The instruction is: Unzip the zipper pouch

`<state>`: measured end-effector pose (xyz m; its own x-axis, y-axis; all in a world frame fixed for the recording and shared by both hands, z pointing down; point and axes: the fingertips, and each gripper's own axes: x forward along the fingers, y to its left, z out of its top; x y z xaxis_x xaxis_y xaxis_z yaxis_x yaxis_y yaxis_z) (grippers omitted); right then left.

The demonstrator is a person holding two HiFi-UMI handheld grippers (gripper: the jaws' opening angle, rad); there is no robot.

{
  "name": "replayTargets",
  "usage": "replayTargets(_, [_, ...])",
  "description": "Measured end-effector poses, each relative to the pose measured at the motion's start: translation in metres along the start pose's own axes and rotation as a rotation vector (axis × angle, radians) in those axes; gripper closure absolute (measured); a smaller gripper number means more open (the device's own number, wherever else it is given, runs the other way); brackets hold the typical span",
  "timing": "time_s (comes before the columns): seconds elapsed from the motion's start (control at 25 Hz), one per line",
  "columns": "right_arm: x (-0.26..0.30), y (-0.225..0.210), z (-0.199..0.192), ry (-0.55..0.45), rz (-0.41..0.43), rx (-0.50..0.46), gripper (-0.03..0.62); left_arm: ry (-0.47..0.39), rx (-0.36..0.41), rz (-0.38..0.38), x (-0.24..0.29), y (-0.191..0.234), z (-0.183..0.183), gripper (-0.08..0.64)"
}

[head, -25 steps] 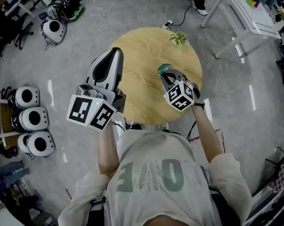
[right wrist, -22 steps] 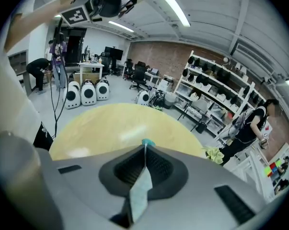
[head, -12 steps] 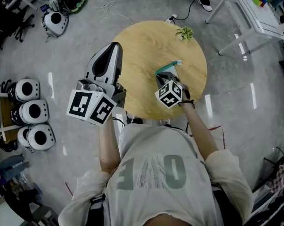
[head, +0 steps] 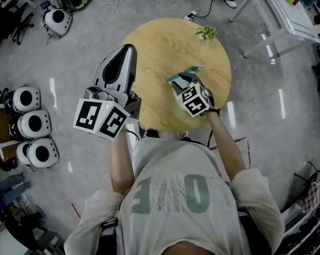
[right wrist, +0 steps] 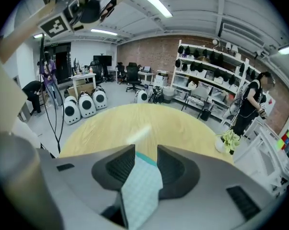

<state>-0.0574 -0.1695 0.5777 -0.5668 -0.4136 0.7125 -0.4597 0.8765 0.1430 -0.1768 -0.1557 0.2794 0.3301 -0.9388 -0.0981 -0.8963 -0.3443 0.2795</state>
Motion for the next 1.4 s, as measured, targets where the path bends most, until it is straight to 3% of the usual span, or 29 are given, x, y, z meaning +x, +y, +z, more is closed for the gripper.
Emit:
replayTargets(0.2, [-0.044,-0.041,0.056,-0.155,-0.092,0.025,0.442,-0.020,0.013,-0.010,0.005,-0.005,0.004,0.534])
replayTargets(0.48, [-0.151,-0.098,0.148,-0.453,-0.305,0.063,0.483,-0.088,0.091,0.006,0.015,-0.021,0.021,0.534])
replayTargets(0.8, [-0.269,-0.110,0.176,-0.816,-0.474,0.223,0.542,-0.160,0.280,0.024,0.015,-0.059,0.039,0.534])
replayTargets(1.08, [-0.307,-0.093,0.159,-0.893,-0.565,0.249,0.563,-0.164,0.420,0.006,0.014,-0.092,0.033,0.534])
replayTargets(1.4, [-0.318,-0.084,0.156,-0.916,-0.544,0.259,0.563,-0.176,0.433,0.001,0.014,-0.103,0.037,0.534])
